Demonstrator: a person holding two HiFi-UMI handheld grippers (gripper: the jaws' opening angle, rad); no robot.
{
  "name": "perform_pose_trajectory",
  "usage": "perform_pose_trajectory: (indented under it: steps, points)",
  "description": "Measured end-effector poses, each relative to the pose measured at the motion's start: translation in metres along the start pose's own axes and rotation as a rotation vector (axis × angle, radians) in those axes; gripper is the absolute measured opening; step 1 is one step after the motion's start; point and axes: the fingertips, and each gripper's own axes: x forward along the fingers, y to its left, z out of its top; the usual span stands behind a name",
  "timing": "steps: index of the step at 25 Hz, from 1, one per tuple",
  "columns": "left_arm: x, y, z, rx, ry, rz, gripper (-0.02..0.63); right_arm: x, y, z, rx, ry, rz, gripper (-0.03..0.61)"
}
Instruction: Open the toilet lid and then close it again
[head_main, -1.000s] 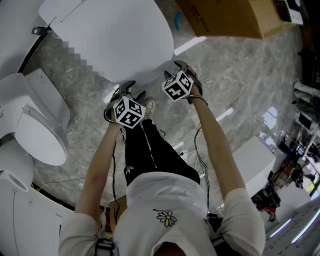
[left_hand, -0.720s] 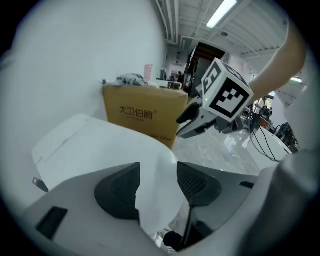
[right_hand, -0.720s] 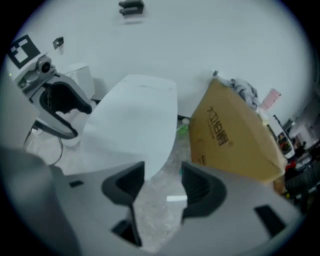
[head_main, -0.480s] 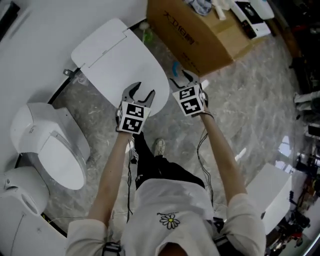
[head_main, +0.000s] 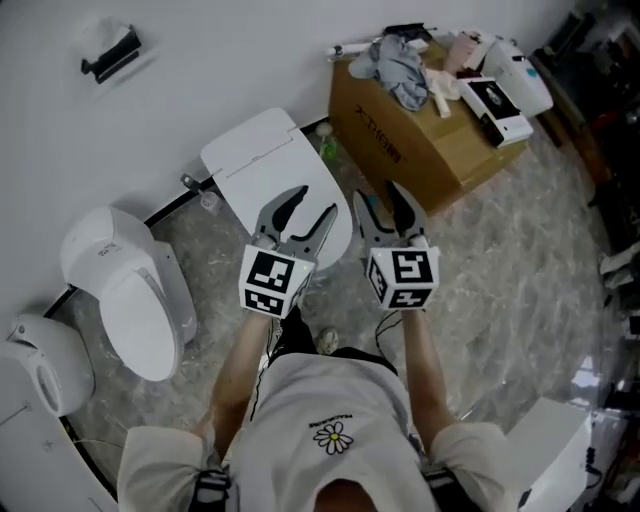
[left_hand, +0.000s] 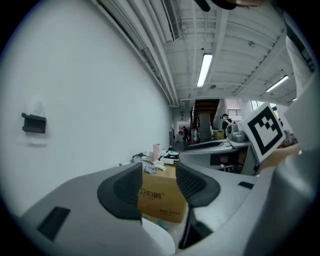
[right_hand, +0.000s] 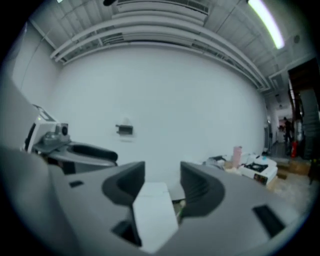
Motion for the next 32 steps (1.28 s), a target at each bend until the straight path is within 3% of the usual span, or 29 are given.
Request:
perform_pose_trajectory:
  steps: [2, 4, 6, 7, 9, 14, 18, 32]
  points:
    - [-0.025, -0.011, 0.018, 0.01, -0.045, 0.043, 0.213, -0.027, 0.012, 0.009, 0.04, -0.044, -0.013, 0.223]
    - [-0.048, -0.017, 0.029, 0.01, -0.084, 0.097, 0.187, -0.051, 0.022, 0.016, 0.07, -0.088, -0.028, 0.137]
    - [-0.062, -0.02, 0.032, 0.011, -0.117, 0.147, 0.105, -0.071, 0.03, 0.023, 0.075, -0.135, -0.028, 0.054]
    - [-0.068, -0.023, 0.032, 0.017, -0.128, 0.168, 0.06, -0.078, 0.034, 0.025, 0.069, -0.154, -0.02, 0.046]
    - [-0.079, -0.03, 0.033, 0.037, -0.143, 0.201, 0.021, -0.089, 0.043, 0.022, 0.061, -0.169, 0.002, 0.038]
    - [-0.098, -0.058, 0.02, 0.05, -0.133, 0.226, 0.02, -0.113, 0.052, -0.007, 0.123, -0.131, 0.01, 0.031]
    - [-0.104, -0.068, 0.011, 0.065, -0.11, 0.228, 0.02, -0.128, 0.051, -0.021, 0.085, -0.102, -0.016, 0.031]
    - [-0.114, -0.082, 0.01, 0.04, -0.117, 0.237, 0.02, -0.149, 0.045, -0.025, 0.041, -0.106, -0.019, 0.031]
